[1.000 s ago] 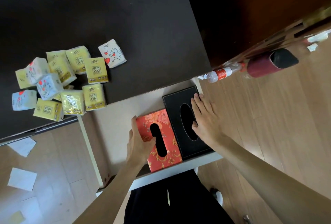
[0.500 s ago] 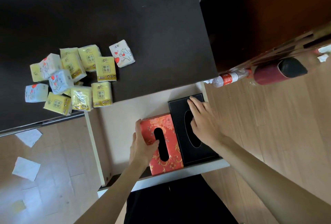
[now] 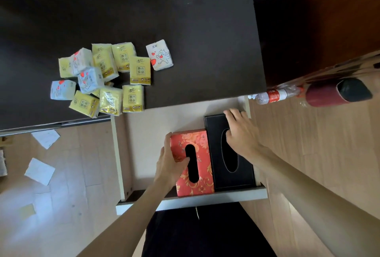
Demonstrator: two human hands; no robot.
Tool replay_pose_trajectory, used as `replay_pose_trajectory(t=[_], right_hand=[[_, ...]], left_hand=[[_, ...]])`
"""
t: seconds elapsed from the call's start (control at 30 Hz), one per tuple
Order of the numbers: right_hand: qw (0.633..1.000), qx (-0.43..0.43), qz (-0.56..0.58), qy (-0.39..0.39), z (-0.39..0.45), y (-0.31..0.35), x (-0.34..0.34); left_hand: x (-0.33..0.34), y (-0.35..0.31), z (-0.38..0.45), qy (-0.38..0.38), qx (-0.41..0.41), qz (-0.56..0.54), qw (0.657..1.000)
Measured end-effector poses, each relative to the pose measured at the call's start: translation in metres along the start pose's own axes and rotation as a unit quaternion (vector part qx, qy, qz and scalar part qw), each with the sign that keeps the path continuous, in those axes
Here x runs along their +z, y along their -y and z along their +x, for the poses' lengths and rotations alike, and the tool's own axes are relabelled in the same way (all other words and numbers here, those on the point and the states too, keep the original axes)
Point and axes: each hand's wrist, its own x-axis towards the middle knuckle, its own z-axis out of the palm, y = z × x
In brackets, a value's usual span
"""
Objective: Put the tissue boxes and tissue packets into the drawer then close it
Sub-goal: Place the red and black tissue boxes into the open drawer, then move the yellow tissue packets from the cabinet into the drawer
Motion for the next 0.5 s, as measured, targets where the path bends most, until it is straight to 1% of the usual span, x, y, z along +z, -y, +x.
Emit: replay_pose_trajectory(t=[0.07, 0.1, 0.17, 0.2, 0.27, 0.33, 0.4, 0.47, 0.5], right_hand=[[0.998, 0.021, 0.056, -0.031, 0.003, 0.004, -0.004], [0.993, 0.031, 0.1, -0.053, 0.005, 0.009, -0.008], [0.977, 0.025, 0.186, -0.104, 0.011, 0.026, -0.02], [0.966, 0.007, 0.223, -0.13, 0.016, 0.038, -0.027], [0.947, -0.032, 0.278, -0.159, 0.033, 0.066, -0.043], [0.942, -0.06, 0.294, -0.153, 0.056, 0.096, -0.058], [0.948, -0.088, 0.279, -0.126, 0.083, 0.124, -0.068], [0.956, -0.11, 0.256, -0.094, 0.111, 0.15, -0.074], [0.961, -0.117, 0.236, -0.078, 0.123, 0.161, -0.074]], left_hand=[[-0.006, -0.003, -0.003, 0.009, -0.005, 0.007, 1.0], [-0.013, -0.007, -0.004, -0.003, -0.008, 0.026, 1.0], [-0.034, -0.017, -0.004, -0.067, -0.011, 0.047, 0.997], [-0.047, -0.023, -0.003, -0.103, -0.001, 0.025, 0.994], [-0.077, -0.038, 0.001, -0.15, 0.052, -0.037, 0.987], [-0.108, -0.054, 0.006, -0.177, 0.134, -0.061, 0.973], [-0.137, -0.069, 0.015, -0.204, 0.206, -0.061, 0.955], [-0.163, -0.079, 0.026, -0.22, 0.254, -0.029, 0.941], [-0.175, -0.082, 0.032, -0.222, 0.277, 0.011, 0.935]])
